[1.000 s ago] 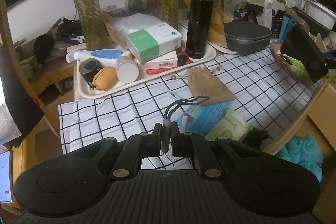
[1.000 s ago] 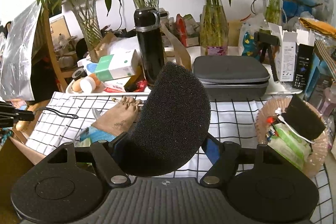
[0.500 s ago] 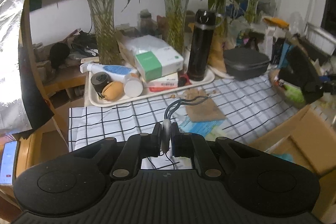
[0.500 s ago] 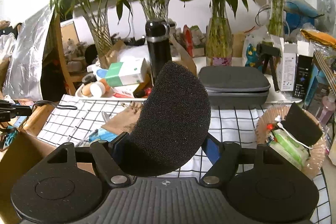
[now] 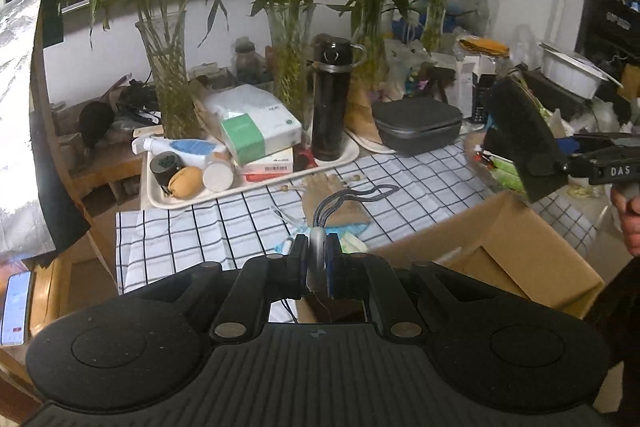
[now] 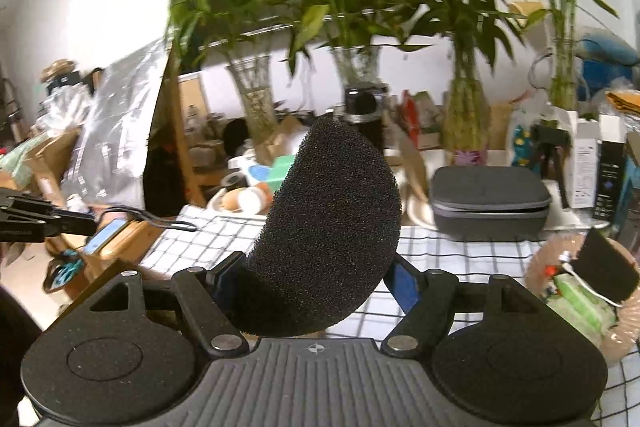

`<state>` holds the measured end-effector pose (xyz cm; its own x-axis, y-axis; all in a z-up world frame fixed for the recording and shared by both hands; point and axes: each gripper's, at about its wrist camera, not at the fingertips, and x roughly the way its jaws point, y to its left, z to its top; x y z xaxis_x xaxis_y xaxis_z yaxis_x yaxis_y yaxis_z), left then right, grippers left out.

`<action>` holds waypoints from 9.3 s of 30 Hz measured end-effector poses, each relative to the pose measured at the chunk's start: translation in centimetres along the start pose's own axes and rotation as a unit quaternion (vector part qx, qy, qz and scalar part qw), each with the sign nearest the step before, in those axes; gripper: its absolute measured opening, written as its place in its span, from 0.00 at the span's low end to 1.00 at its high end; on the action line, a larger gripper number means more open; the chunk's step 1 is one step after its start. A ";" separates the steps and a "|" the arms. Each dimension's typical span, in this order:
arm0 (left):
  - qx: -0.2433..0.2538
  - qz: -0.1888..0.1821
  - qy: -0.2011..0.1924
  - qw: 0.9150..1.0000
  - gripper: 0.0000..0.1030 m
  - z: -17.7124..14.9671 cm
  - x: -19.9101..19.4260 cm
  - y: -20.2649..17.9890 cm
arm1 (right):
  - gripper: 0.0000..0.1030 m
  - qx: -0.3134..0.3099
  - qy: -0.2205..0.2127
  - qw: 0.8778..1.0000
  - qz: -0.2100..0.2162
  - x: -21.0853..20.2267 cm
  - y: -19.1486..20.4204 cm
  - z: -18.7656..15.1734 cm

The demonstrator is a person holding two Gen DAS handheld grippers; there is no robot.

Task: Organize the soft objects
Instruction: 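Carry the foam half-disc and earphones over the cardboard box with both grippers, then open the right gripper to drop the foam half-disc while the left drops the earphones, then withdraw both grippers from the box back over the table, then lower the left gripper onto the white cable and close it, then lower the right gripper onto the burlap drawstring pouch and close it while the left holds the cable, then lift the burlap pouch with the right gripper while the left carries the cable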

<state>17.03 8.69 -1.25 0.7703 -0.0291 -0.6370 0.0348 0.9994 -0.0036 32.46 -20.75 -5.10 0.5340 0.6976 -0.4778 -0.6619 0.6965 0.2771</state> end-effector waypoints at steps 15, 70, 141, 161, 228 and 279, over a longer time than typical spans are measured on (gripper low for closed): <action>-0.017 -0.022 0.025 0.999 0.09 -1.6 -2.2 -2.8 | 0.75 -0.076 0.053 0.995 0.049 -0.8 4.8 -2.6; -0.054 0.009 0.025 0.998 0.48 -2.4 -2.7 -3.7 | 1.00 -0.056 0.091 0.994 -0.008 1.3 4.5 -3.5; 0.034 -0.072 0.105 0.991 0.47 -0.6 17.7 7.4 | 1.00 -0.019 0.085 0.996 -0.036 10.7 -3.7 1.2; 0.066 -0.098 0.175 0.978 0.32 -2.3 23.8 7.5 | 1.00 -0.017 0.096 0.995 -0.038 13.8 -5.7 2.1; 0.015 0.013 0.079 0.997 0.06 3.3 19.2 9.0 | 0.55 0.020 0.216 0.965 0.147 29.2 -5.1 -1.5; 0.007 0.008 0.053 0.999 0.06 3.3 16.3 9.3 | 0.65 0.044 0.269 0.961 -0.047 25.2 -10.4 -2.9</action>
<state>32.04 17.44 -9.16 0.6995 -0.0103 -0.7145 0.0329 0.9993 0.0178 51.27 -10.90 -22.39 0.2238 0.4595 -0.8595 -0.5643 0.7801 0.2702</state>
